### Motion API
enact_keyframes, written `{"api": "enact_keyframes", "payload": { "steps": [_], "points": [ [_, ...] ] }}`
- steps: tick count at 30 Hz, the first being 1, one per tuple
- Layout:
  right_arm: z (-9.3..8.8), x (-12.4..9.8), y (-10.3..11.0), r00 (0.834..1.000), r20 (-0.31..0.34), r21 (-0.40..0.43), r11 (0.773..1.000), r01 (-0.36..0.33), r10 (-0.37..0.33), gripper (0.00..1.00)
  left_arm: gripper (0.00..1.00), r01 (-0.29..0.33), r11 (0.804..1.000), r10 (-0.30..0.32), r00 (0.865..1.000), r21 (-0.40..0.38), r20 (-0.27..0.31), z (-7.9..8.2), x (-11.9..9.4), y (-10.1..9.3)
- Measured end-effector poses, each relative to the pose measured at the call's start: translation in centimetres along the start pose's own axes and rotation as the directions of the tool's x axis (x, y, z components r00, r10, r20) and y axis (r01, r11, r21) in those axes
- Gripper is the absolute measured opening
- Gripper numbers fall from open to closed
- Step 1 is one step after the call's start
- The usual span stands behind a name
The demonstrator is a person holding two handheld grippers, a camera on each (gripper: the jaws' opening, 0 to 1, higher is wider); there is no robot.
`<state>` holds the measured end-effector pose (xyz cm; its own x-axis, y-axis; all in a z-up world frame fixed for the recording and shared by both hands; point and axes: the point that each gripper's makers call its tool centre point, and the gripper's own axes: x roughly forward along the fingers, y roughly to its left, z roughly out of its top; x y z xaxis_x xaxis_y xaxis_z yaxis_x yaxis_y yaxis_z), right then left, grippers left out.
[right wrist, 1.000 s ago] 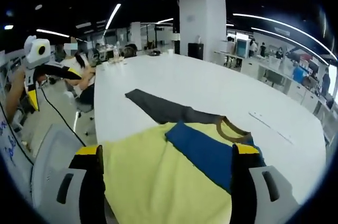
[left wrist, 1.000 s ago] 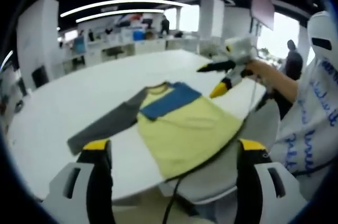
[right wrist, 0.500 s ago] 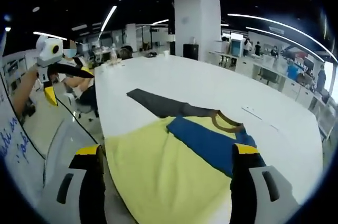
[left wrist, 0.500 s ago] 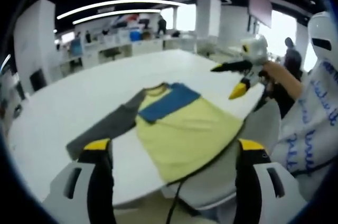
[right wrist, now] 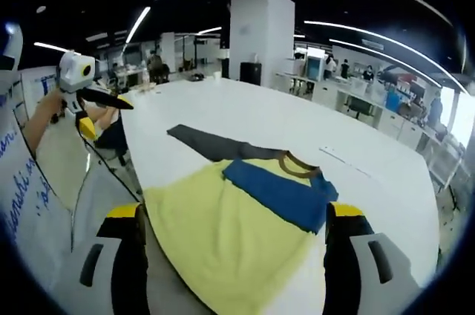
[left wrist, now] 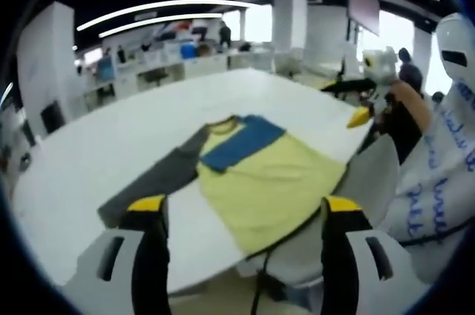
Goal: Fold the garment on the visible template until the final outline fits inside the template.
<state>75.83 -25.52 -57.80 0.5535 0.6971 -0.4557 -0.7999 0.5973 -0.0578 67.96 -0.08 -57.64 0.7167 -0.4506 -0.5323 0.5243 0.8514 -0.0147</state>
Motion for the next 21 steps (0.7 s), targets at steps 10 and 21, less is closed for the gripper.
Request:
{"api": "enact_keyframes", "payload": {
  "steps": [10, 21],
  "points": [
    [0.1, -0.6, 0.6, 0.998, -0.016, 0.012, 0.998, 0.054, -0.054, 1.0, 0.62, -0.012, 1.0, 0.011, 1.0, 0.025, 0.005, -0.2, -0.6, 2.0],
    [0.0, -1.2, 1.2, 0.991, -0.03, 0.017, 0.991, 0.132, -0.131, 1.0, 0.46, -0.058, 0.998, 0.058, 0.998, -0.005, 0.003, -2.0, -1.4, 6.1]
  ]
}}
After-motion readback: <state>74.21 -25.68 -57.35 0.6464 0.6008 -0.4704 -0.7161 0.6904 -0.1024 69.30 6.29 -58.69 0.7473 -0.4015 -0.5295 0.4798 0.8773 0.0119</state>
